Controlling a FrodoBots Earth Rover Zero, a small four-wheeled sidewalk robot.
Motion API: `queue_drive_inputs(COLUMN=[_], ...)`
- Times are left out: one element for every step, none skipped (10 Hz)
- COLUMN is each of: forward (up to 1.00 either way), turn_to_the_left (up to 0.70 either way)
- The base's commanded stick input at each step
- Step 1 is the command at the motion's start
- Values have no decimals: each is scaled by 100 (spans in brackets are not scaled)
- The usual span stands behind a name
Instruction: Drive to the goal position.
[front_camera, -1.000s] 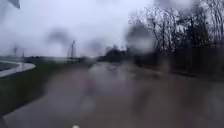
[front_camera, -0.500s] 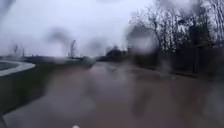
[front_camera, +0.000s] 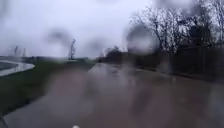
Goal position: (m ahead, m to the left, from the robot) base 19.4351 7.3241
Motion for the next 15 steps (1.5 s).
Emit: queue_drive_inputs(forward=[70, 70, 70, 70, 70, 70, 70, 70, 70, 70, 70, 70, 70, 70, 70], turn_to_the_left=[0, 0, 0, 0, 0, 0, 0, 0, 0, 0, 0, 0, 0, 0, 0])
